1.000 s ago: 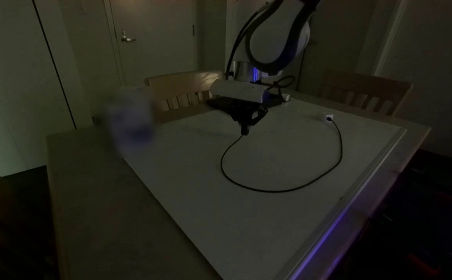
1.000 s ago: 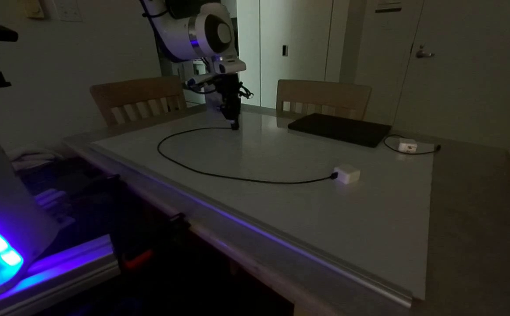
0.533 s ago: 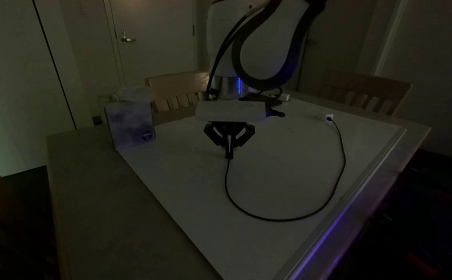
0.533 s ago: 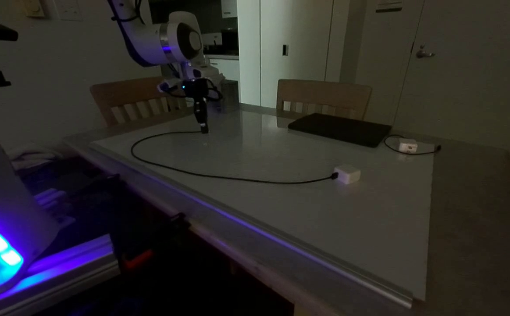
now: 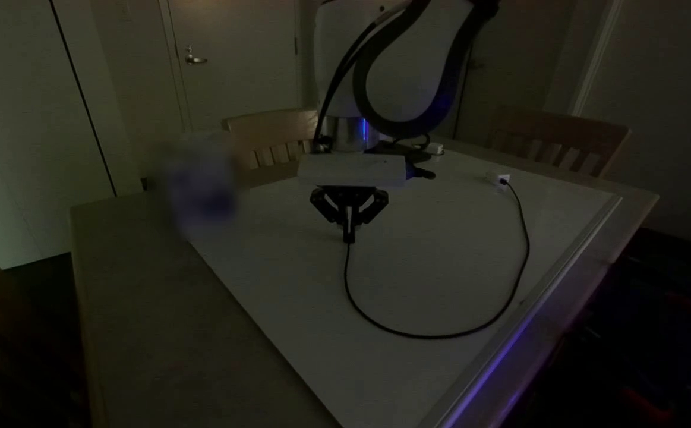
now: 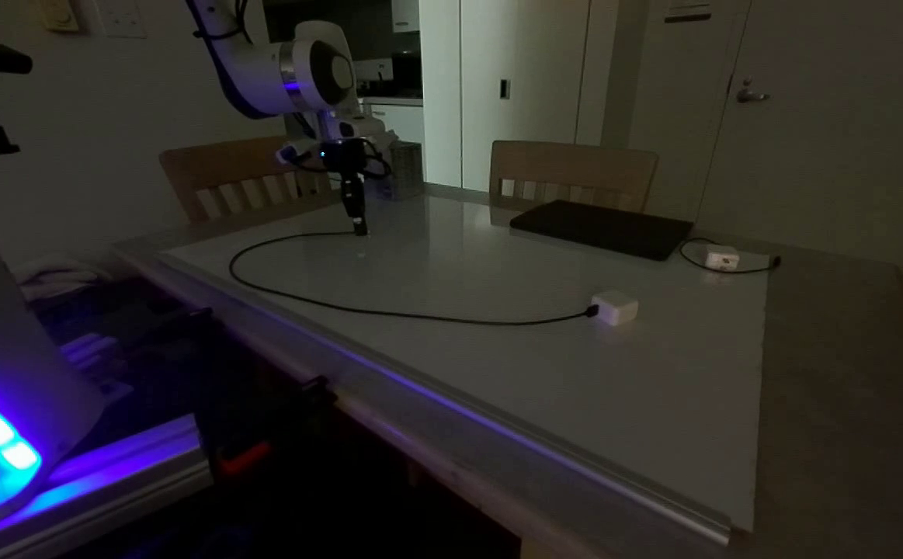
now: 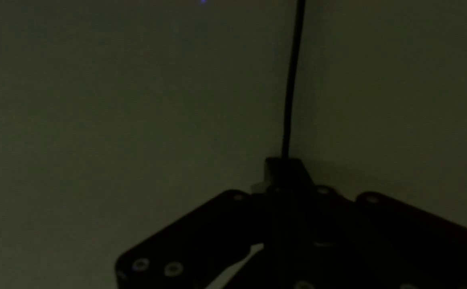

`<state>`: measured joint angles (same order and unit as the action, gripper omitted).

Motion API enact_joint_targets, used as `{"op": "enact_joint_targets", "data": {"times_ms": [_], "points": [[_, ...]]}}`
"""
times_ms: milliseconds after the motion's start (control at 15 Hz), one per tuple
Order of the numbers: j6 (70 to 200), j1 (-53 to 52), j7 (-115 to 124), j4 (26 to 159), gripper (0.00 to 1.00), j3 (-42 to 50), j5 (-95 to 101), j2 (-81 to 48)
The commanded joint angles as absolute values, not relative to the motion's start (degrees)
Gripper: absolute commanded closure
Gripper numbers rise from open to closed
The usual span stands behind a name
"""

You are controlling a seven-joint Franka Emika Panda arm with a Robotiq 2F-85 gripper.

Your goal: Straighten the cable

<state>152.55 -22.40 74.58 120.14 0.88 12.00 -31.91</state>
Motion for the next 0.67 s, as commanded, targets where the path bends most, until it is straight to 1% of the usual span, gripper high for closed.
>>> {"op": "enact_joint_targets", "data": {"times_ms": [0, 267, 600], "points": [[155.57, -23.37, 68.81, 120.42, 0.98, -0.29, 12.8, -32.31], [157.67, -23.31, 58.23, 119.23, 0.98, -3.69, 11.71, -33.04], [156.43, -24.82, 44.75, 114.9, 0.98, -3.88, 12.74, -34.95]]}}
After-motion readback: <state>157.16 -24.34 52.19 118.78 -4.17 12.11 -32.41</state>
